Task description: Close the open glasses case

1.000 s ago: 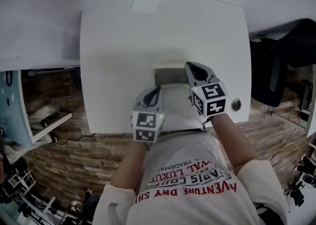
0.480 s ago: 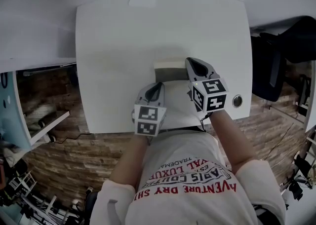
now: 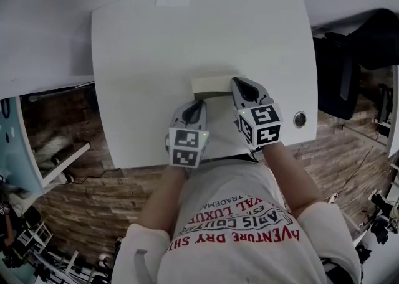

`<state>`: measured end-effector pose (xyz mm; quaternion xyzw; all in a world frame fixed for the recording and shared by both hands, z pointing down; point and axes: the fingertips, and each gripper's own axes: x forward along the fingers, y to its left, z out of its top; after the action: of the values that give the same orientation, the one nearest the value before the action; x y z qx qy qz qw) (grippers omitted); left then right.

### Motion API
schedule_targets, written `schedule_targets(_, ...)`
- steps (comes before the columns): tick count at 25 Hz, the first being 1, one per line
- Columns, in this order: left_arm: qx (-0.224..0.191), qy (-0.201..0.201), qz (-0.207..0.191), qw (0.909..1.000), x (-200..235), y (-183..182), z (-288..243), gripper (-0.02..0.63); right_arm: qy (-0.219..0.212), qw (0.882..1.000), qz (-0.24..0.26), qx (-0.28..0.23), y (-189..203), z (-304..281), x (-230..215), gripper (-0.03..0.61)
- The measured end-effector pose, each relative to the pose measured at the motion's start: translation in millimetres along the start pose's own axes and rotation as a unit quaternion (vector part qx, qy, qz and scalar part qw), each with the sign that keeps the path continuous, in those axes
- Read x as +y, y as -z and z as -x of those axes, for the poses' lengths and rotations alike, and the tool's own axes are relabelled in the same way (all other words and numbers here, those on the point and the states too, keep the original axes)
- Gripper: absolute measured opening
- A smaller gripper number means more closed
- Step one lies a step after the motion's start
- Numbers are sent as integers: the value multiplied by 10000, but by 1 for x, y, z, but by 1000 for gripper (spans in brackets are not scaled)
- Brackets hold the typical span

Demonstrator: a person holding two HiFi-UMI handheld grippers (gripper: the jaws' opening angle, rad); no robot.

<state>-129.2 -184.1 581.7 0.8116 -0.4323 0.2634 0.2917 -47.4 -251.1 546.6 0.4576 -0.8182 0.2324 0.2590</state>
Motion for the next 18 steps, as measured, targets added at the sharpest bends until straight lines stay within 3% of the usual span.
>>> schedule_targets(8, 9, 104, -16, 9999, -3, 6, 5, -2, 130, 9997, 151, -103, 6, 4, 6, 12)
schedule_targets(18, 39, 255, -94, 9996, -11, 8, 11, -2, 64, 9988, -295, -396, 22, 11, 6, 12)
